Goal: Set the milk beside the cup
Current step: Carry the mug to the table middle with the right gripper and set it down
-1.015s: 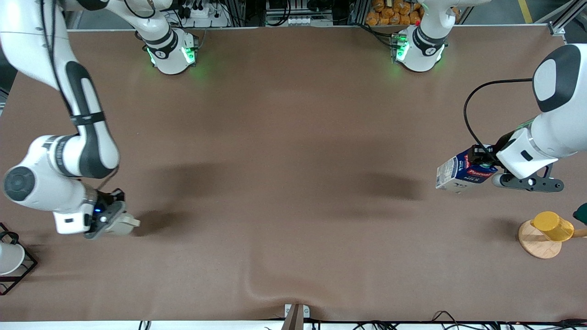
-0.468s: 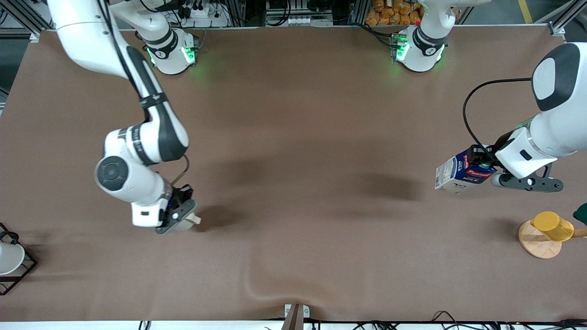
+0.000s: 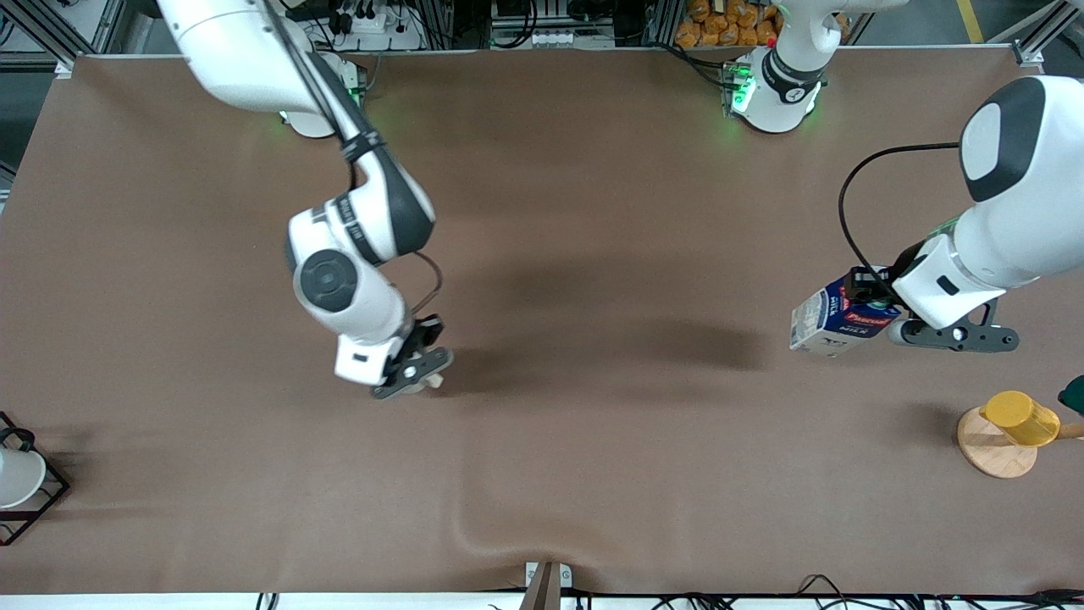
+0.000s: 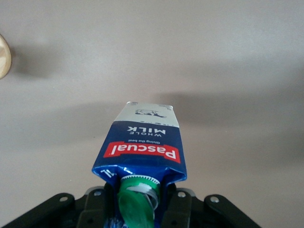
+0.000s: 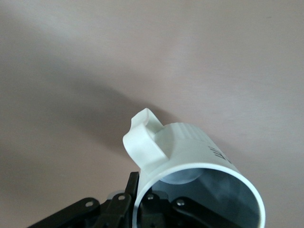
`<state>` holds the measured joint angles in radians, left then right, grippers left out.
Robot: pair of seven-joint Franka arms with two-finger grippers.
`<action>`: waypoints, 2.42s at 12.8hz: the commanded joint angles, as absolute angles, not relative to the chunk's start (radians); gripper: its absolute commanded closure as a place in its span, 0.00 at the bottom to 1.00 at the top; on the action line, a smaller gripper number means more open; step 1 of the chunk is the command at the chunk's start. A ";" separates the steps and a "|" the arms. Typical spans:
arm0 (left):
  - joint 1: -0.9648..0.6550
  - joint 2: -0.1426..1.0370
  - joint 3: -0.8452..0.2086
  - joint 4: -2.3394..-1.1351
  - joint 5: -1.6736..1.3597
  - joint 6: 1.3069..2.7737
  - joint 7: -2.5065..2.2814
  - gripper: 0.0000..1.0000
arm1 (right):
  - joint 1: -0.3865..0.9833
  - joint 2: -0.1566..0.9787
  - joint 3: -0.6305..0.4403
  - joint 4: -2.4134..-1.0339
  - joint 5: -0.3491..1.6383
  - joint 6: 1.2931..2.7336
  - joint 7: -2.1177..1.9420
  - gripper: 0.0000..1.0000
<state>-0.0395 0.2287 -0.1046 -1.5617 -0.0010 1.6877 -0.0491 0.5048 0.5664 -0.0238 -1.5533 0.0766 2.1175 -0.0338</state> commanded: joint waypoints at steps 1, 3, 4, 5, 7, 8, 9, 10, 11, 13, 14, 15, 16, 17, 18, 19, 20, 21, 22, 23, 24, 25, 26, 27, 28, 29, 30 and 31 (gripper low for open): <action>-0.043 0.229 -0.115 -1.546 0.005 1.667 -0.077 0.85 | 0.578 0.621 -0.037 -1.482 0.089 2.097 0.133 1.00; -0.041 0.229 -0.124 -1.549 0.006 1.667 -0.104 0.85 | 0.639 0.672 -0.037 -1.424 0.100 2.098 0.262 1.00; -0.041 0.229 -0.124 -1.551 0.005 1.667 -0.106 0.85 | 0.665 0.695 -0.037 -1.401 0.101 2.100 0.331 1.00; -0.041 0.229 -0.124 -1.551 0.005 1.667 -0.106 0.85 | 0.679 0.716 -0.037 -1.381 0.101 2.099 0.397 1.00; -0.041 0.229 -0.124 -1.552 0.006 1.667 -0.106 0.84 | 0.699 0.741 -0.037 -1.362 0.106 2.100 0.524 1.00; -0.043 0.229 -0.124 -1.554 0.006 1.667 -0.107 0.83 | 0.710 0.759 -0.037 -1.347 0.115 2.100 0.601 1.00; -0.041 0.229 -0.126 -1.555 0.006 1.667 -0.107 0.83 | 0.715 0.778 -0.037 -1.332 0.130 2.105 0.680 1.00; -0.043 0.229 -0.126 -1.555 0.006 1.667 -0.107 0.83 | 0.725 0.797 -0.035 -1.318 0.138 2.106 0.734 1.00; -0.041 0.229 -0.132 -1.555 0.006 1.667 -0.107 0.83 | 0.735 0.813 -0.035 -1.312 0.146 2.111 0.767 1.00; -0.041 0.229 -0.138 -1.555 0.006 1.667 -0.109 0.83 | 0.739 0.833 -0.031 -1.292 0.194 2.117 0.807 1.00; -0.041 0.229 -0.138 -1.555 0.006 1.667 -0.109 0.83 | 0.741 0.838 -0.028 -1.286 0.225 2.118 0.807 1.00; -0.041 0.229 -0.140 -1.555 0.006 1.667 -0.109 0.83 | 0.741 0.847 -0.025 -1.282 0.241 2.121 0.808 1.00; -0.041 0.229 -0.140 -1.555 0.006 1.666 -0.109 0.83 | 0.749 0.853 -0.023 -1.279 0.248 2.126 0.813 1.00; -0.041 0.227 -0.140 -1.554 0.006 1.666 -0.110 0.83 | 0.758 0.856 -0.025 -1.279 0.253 2.138 0.843 1.00; -0.040 0.227 -0.140 -1.555 0.006 1.666 -0.109 0.83 | 0.770 0.857 -0.025 -1.279 0.253 2.157 0.871 1.00; -0.040 0.227 -0.140 -1.554 0.006 1.652 -0.107 0.84 | 0.772 0.856 -0.025 -1.279 0.253 2.155 0.877 0.71; -0.040 0.229 -0.140 -1.552 0.005 1.648 -0.109 0.84 | 0.772 0.850 -0.025 -1.279 0.253 2.151 0.882 0.10; -0.040 0.229 -0.144 -1.554 0.005 1.647 -0.109 0.83 | 0.775 0.836 -0.026 -1.279 0.242 2.145 0.881 0.00; -0.040 0.229 -0.144 -1.554 0.006 1.646 -0.109 0.83 | 0.775 0.819 -0.028 -1.279 0.241 2.143 0.879 0.00; -0.040 0.229 -0.144 -1.552 0.005 1.647 -0.109 0.83 | 0.772 0.809 -0.034 -1.279 0.239 2.138 0.876 0.00; -0.041 0.229 -0.144 -1.552 0.005 1.646 -0.109 0.83 | 0.761 0.786 -0.037 -1.279 0.239 2.103 0.871 0.00; -0.043 0.229 -0.144 -1.552 0.006 1.646 -0.110 0.83 | 0.747 0.750 -0.038 -1.279 0.236 2.058 0.856 0.00; -0.041 0.229 -0.156 -1.554 0.005 1.646 -0.112 0.83 | 0.723 0.703 -0.044 -1.279 0.236 2.002 0.810 0.00; -0.038 0.229 -0.166 -1.554 0.005 1.641 -0.113 0.83 | 0.692 0.648 -0.051 -1.281 0.238 1.955 0.749 0.00; -0.041 0.229 -0.169 -1.554 0.005 1.637 -0.126 0.83 | 0.648 0.605 -0.057 -1.290 0.238 1.907 0.677 0.00; -0.041 0.229 -0.179 -1.554 0.005 1.635 -0.135 0.83 | 0.597 0.569 -0.057 -1.290 0.238 1.831 0.594 0.00; -0.040 0.229 -0.199 -1.554 0.005 1.632 -0.149 0.83 | 0.550 0.536 -0.060 -1.292 0.236 1.768 0.503 0.00; -0.043 0.230 -0.215 -1.554 0.005 1.631 -0.172 0.83 | 0.516 0.497 -0.072 -1.305 0.227 1.728 0.423 0.00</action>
